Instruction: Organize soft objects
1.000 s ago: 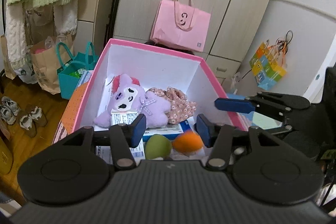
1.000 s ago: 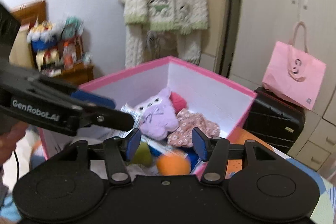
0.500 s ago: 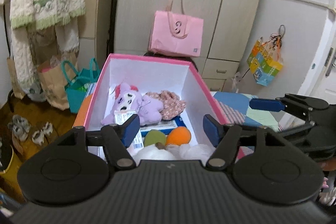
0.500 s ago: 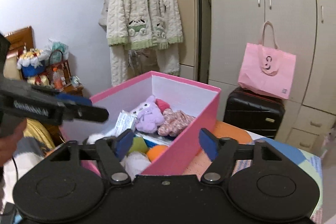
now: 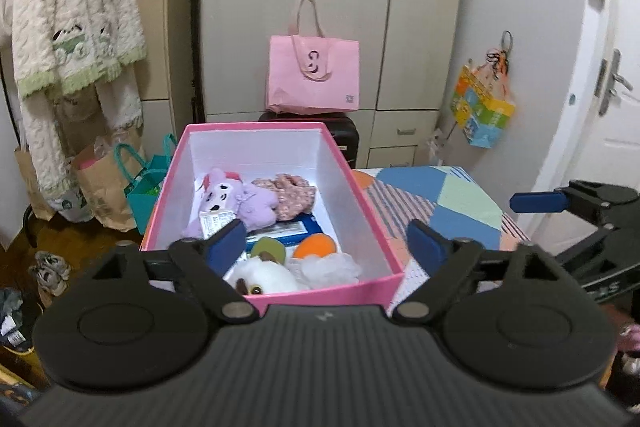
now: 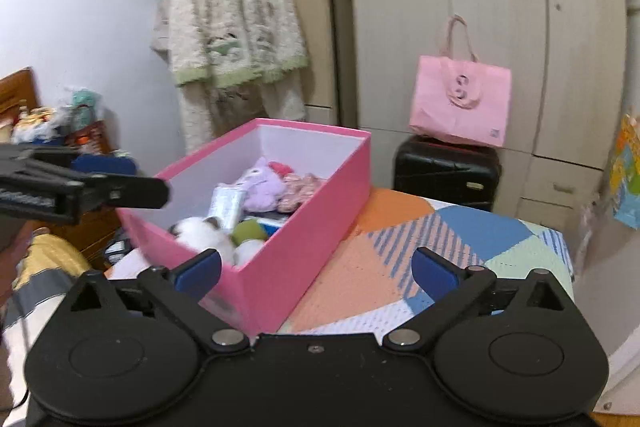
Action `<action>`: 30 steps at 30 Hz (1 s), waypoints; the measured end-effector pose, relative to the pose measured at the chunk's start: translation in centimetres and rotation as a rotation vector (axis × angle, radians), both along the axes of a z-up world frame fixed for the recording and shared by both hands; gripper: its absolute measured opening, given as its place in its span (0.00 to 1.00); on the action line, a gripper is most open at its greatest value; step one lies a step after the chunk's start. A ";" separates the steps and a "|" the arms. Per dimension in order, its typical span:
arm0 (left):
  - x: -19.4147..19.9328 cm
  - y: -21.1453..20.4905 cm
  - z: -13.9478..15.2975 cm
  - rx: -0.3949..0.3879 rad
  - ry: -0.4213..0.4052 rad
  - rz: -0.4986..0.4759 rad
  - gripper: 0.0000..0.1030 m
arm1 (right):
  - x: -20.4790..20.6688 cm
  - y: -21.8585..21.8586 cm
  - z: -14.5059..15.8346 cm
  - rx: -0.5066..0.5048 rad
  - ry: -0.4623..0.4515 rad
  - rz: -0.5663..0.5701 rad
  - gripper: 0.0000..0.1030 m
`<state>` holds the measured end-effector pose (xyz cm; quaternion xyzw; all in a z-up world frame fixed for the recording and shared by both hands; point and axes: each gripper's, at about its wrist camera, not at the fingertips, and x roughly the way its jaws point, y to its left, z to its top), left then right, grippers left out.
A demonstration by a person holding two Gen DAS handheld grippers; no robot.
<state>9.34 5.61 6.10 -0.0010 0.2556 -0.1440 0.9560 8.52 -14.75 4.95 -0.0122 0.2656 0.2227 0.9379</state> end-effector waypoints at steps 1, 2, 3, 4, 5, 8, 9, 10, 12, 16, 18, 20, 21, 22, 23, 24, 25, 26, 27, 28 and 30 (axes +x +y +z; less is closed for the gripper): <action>-0.2 -0.2 0.1 0.003 -0.004 -0.004 0.95 | -0.4 -0.5 0.2 0.028 0.001 0.002 1.00; -0.3 -0.4 0.2 0.007 -0.002 -0.005 1.00 | -0.7 -1.0 0.5 0.058 0.002 -0.015 1.00; -0.3 -0.5 0.2 0.011 0.010 -0.001 1.00 | -1.2 -1.4 0.7 0.077 -0.009 -0.038 1.00; -0.3 -0.7 0.1 0.015 0.027 0.010 1.00 | -1.8 -1.7 1.0 0.082 -0.036 -0.058 1.00; -0.3 -0.9 -0.1 0.023 0.051 0.027 1.00 | -2.2 -1.7 1.1 0.069 -0.059 -0.063 1.00; -0.4 -1.4 -0.5 0.056 0.122 0.076 1.00 | -3.9 -1.6 1.6 0.025 -0.145 -0.086 1.00; -0.6 -1.5 -0.6 0.060 0.133 0.078 1.00 | -4.3 -1.6 1.8 0.025 -0.162 -0.097 1.00; -1.1 -1.5 -0.7 0.056 0.122 0.079 1.00 | -4.7 -1.6 1.8 0.033 -0.170 -0.105 1.00; -2.4 -1.5 -0.9 0.034 0.061 0.096 1.00 | -5.2 -1.8 1.8 0.067 -0.176 -0.124 1.00; -4.7 -1.5 -1.3 -0.014 -0.020 0.136 1.00 | -6.4 -1.9 0.9 0.079 -0.214 -0.235 1.00; -5.7 -1.6 -1.5 -0.021 -0.062 0.134 1.00 | -7.1 -1.6 0.3 0.053 -0.223 -0.264 1.00; -6.1 -1.8 -1.7 -0.018 -0.092 0.110 1.00 | -7.4 -1.3 0.0 0.027 -0.242 -0.278 1.00; -6.2 -1.9 -1.9 -0.026 -0.100 0.103 1.00 | -7.4 -1.2 0.0 0.017 -0.247 -0.286 1.00; -6.2 -2.0 -2.1 -0.035 -0.104 0.104 1.00 | -7.5 -1.1 0.0 0.005 -0.251 -0.295 1.00; -6.2 -2.1 -2.1 -0.037 -0.106 0.105 1.00 | -7.6 -0.9 0.0 -0.005 -0.253 -0.306 1.00; -6.3 -2.2 -2.3 -0.038 -0.110 0.104 1.00 | -7.6 -0.8 0.1 -0.007 -0.252 -0.317 1.00; -6.3 -2.3 -2.4 -0.035 -0.114 0.105 1.00 | -7.6 -0.8 0.1 -0.007 -0.246 -0.328 1.00; -6.3 -2.4 -2.3 -0.027 -0.114 0.107 1.00 | -7.7 -0.7 0.0 -0.008 -0.236 -0.336 1.00; -6.3 -2.4 -2.4 -0.021 -0.119 0.113 1.00 | -7.6 -0.6 0.0 -0.011 -0.224 -0.343 1.00; -6.2 -2.5 -2.5 -0.016 -0.126 0.123 1.00 | -7.7 -0.5 -0.1 -0.020 -0.216 -0.352 1.00; -6.2 -2.7 -2.6 -0.002 -0.137 0.138 1.00 | -8.2 -0.4 -0.4 -0.041 -0.218 -0.367 1.00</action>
